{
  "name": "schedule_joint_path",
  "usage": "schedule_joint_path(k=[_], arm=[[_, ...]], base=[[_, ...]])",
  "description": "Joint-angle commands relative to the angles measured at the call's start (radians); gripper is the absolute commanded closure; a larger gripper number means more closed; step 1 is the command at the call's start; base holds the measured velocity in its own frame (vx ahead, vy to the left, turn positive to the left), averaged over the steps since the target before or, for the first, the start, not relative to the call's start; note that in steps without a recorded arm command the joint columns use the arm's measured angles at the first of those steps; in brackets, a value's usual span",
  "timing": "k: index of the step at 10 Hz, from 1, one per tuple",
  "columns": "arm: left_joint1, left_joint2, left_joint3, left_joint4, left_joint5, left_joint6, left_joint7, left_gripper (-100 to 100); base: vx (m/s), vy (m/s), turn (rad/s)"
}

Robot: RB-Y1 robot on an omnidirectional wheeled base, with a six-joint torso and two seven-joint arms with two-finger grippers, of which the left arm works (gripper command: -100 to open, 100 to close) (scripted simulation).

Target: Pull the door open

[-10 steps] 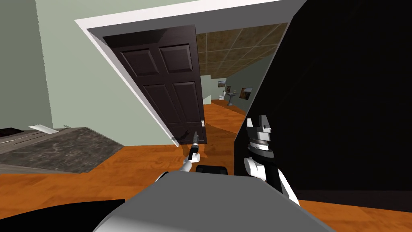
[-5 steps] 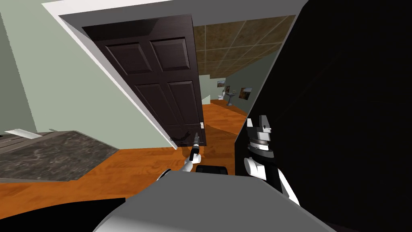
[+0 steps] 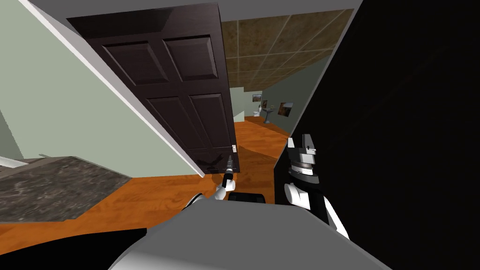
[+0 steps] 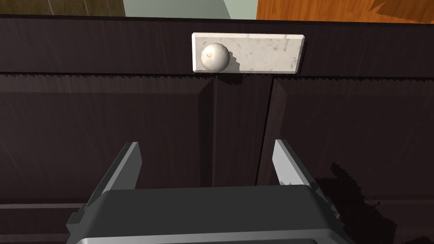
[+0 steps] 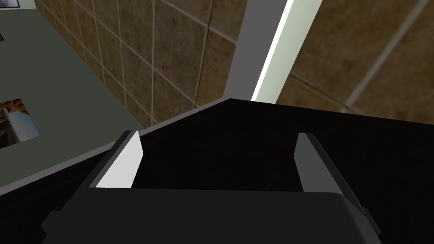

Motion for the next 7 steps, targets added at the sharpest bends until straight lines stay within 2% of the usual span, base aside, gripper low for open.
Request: schedule_joint_path(k=[1, 2, 3, 4, 6, 7], arm=[[-0.006, -0.006, -0.004, 0.018, 0.007, -0.003, -0.008, -100], [-0.012, -0.011, -0.006, 0.032, 0.011, -0.007, -0.011, -100], [-0.006, -0.008, -0.004, 0.018, 0.009, -0.002, -0.011, -100], [-0.007, 0.003, -0.004, 0.020, 0.009, -0.003, -0.011, -100], [-0.007, 0.009, -0.004, 0.020, 0.008, -0.003, -0.010, -100], [-0.008, 0.023, -0.003, 0.019, 0.007, -0.003, -0.009, -100]], base=[[0.180, -0.026, -0.007], [0.191, -0.015, -0.009], [0.079, -0.008, 0.000], [-0.096, 0.037, -0.025], [-0.145, 0.067, -0.030], [-0.145, 0.051, -0.034]])
